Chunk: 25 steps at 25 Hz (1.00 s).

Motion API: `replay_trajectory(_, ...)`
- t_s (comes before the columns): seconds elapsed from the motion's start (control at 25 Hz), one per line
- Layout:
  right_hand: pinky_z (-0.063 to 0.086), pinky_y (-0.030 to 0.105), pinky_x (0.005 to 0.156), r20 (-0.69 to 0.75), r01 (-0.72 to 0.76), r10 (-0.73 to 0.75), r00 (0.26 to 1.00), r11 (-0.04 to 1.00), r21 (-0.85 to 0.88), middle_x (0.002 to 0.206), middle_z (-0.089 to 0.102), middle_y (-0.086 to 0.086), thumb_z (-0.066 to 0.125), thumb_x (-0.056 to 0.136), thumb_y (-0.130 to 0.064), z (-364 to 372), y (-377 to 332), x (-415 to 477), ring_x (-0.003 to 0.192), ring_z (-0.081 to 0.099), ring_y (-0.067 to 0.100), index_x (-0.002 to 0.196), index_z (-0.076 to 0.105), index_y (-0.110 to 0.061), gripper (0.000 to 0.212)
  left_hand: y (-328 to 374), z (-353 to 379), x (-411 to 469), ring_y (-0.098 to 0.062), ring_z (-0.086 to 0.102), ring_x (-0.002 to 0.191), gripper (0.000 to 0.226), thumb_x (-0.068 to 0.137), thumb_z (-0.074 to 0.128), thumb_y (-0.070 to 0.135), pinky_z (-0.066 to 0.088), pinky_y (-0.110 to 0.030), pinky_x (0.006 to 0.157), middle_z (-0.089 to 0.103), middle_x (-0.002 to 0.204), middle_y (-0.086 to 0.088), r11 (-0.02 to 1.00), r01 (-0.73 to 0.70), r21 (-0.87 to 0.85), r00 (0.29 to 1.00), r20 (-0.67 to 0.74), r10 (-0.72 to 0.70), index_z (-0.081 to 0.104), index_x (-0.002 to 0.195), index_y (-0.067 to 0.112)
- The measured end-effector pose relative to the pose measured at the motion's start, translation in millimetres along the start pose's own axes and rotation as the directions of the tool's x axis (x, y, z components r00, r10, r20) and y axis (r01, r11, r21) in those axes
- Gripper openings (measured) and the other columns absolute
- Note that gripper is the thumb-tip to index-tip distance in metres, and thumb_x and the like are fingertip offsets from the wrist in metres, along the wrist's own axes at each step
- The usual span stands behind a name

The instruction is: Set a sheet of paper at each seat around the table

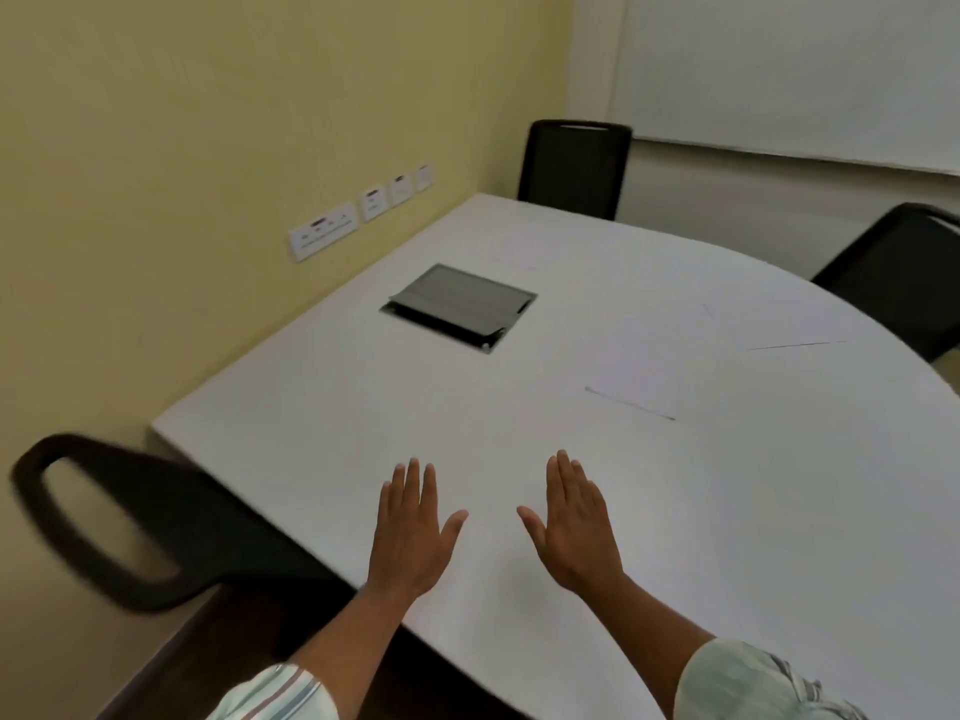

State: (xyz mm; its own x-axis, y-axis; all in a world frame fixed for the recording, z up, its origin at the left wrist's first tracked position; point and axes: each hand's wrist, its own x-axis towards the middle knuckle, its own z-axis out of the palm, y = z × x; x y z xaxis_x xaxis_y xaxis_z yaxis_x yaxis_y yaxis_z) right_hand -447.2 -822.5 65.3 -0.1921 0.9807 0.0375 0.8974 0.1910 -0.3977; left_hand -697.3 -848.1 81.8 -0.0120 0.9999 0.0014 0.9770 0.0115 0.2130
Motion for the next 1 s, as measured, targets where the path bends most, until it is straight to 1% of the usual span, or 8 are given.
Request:
replay_trajectory(0.08,0.001,0.041,0.131,-0.030,-0.060,0.060,0.998,0.998,0.011,0.172,-0.019,-0.001,0.005,0.099,-0.076,-7,31,19,0.160,-0.015,0.018,0.166,-0.010,-0.018,0.089,21,12,40,-0.028,-0.011,0.163,0.103,0.091,-0.005,0.080,-0.004,-0.045,0.133,-0.003,0.177,-0.012,0.998,-0.063,-0.029,0.998,0.003,0.063,0.004,0.168,0.011)
replay_trajectory(0.16,0.000,0.040,0.131,-0.051,-0.124,0.125,0.991,0.992,0.026,0.172,-0.018,0.000,0.004,0.098,-0.076,-16,64,39,0.160,-0.014,0.019,0.166,-0.009,-0.018,0.090,47,24,83,-0.028,-0.008,0.164,0.108,0.088,-0.011,0.082,-0.003,-0.044,0.133,0.000,0.177,-0.012,0.992,-0.113,-0.047,0.993,0.025,0.114,0.007,0.168,0.012)
replay_trajectory(0.24,0.001,0.039,0.130,-0.064,-0.192,0.194,0.979,0.981,0.031,0.173,-0.013,0.002,0.005,0.098,-0.075,-24,92,53,0.161,-0.009,0.021,0.166,-0.005,-0.016,0.092,72,33,116,-0.028,-0.007,0.164,0.103,0.091,-0.003,0.080,-0.004,-0.042,0.132,0.002,0.177,-0.012,0.987,-0.143,-0.071,0.988,0.046,0.146,0.008,0.168,0.012)
replay_trajectory(0.4,0.004,0.041,0.130,-0.067,-0.317,0.318,0.946,0.948,0.022,0.174,-0.009,0.003,0.008,0.098,-0.075,-35,140,76,0.162,-0.005,0.023,0.167,-0.001,-0.014,0.092,113,49,176,-0.027,-0.009,0.164,0.087,0.103,0.023,0.069,-0.004,-0.042,0.133,-0.002,0.178,-0.010,0.979,-0.179,-0.097,0.971,0.140,0.191,0.004,0.169,0.014)
replay_trajectory(0.48,0.006,0.042,0.130,-0.073,-0.378,0.378,0.923,0.926,0.015,0.175,-0.006,0.005,0.011,0.099,-0.074,-40,162,92,0.162,-0.002,0.024,0.167,0.000,-0.014,0.091,133,58,210,-0.027,-0.009,0.164,0.086,0.104,0.027,0.067,-0.004,-0.042,0.132,-0.002,0.178,-0.010,0.973,-0.201,-0.111,0.961,0.170,0.218,0.004,0.169,0.015)
replay_trajectory(0.64,0.014,0.045,0.130,-0.082,-0.518,0.521,0.850,0.854,0.048,0.176,0.004,0.009,0.031,0.104,-0.065,-46,191,128,0.162,0.008,0.028,0.167,0.007,-0.011,0.086,163,75,277,-0.028,-0.006,0.164,0.083,0.106,0.030,0.064,-0.001,-0.043,0.133,0.001,0.178,-0.011,0.963,-0.223,-0.154,0.941,0.223,0.253,0.009,0.169,0.015)
replay_trajectory(0.8,0.018,0.045,0.129,-0.057,-0.629,0.634,0.771,0.773,0.087,0.175,0.012,0.012,0.032,0.104,-0.063,-39,221,173,0.161,0.015,0.029,0.166,0.013,-0.008,0.084,188,95,345,-0.030,-0.002,0.164,0.077,0.107,0.035,0.060,0.002,-0.045,0.133,0.007,0.177,-0.012,0.957,-0.228,-0.179,0.919,0.285,0.272,0.019,0.167,0.015)
replay_trajectory(1.0,0.022,0.046,0.127,-0.023,-0.709,0.715,0.699,0.697,0.111,0.173,0.018,0.015,0.034,0.106,-0.060,-21,254,233,0.159,0.018,0.031,0.164,0.019,-0.005,0.082,217,134,406,-0.033,0.001,0.164,0.074,0.108,0.038,0.056,0.004,-0.047,0.133,0.009,0.177,-0.015,0.969,-0.192,-0.157,0.909,0.344,0.236,0.023,0.166,0.013)
